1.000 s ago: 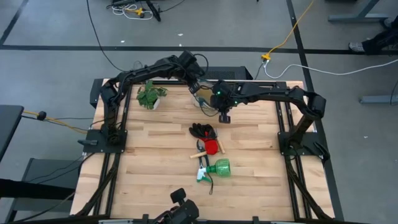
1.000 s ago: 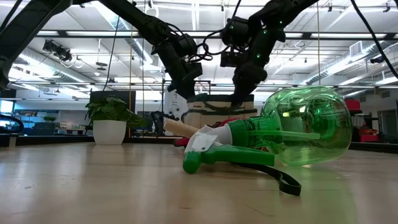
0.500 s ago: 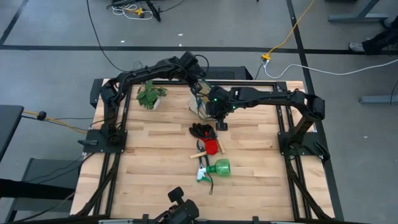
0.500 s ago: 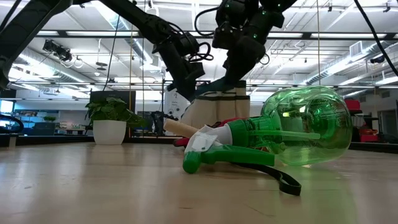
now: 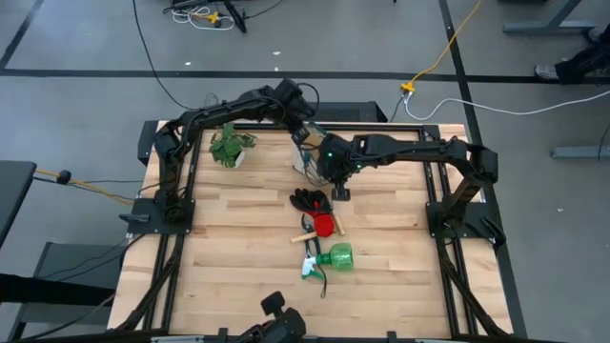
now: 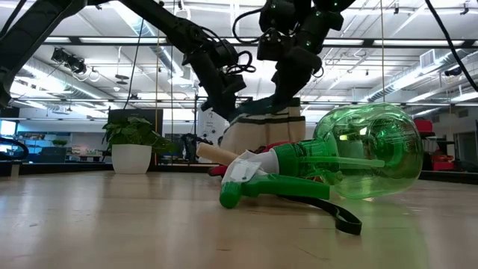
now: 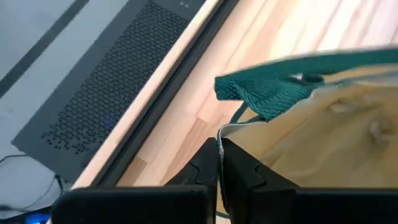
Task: Pick & Place Garden tools in Gardening bag
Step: Prepare the gardening bag
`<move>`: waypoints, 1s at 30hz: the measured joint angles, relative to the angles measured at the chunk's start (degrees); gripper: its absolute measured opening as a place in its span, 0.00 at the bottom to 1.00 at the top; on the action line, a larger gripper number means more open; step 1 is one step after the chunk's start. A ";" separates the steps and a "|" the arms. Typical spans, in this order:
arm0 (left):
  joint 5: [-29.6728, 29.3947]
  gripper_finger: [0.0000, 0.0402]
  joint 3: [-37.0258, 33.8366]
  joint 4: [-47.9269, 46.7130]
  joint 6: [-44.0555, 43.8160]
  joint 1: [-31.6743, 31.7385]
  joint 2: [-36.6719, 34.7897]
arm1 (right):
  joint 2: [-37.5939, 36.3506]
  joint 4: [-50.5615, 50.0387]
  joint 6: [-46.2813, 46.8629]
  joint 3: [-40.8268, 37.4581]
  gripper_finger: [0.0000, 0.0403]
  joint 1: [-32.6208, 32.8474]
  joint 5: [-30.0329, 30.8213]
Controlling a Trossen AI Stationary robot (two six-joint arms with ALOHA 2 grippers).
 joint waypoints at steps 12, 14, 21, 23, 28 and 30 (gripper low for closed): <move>6.38 0.10 0.01 -3.14 -0.04 -0.49 0.00 | 0.00 1.62 2.44 -0.02 0.06 -3.42 0.68; 6.43 0.12 0.01 -3.14 -0.01 -0.74 0.00 | 0.00 1.60 2.35 -0.02 0.07 -3.47 0.89; 0.90 0.12 0.01 -2.98 -0.03 -0.79 0.00 | 0.00 1.39 1.78 -0.02 0.07 -3.47 6.45; -0.69 0.09 0.00 -2.93 -0.06 -0.79 0.00 | 0.00 0.96 1.72 -0.04 0.07 -3.47 8.38; -4.42 0.02 0.02 -0.95 -1.61 -0.68 0.00 | 0.00 1.38 1.96 -0.04 0.03 -3.29 7.95; -4.52 0.03 0.01 0.47 -2.10 -0.68 0.00 | 0.00 1.41 1.84 -0.09 0.02 -2.85 5.89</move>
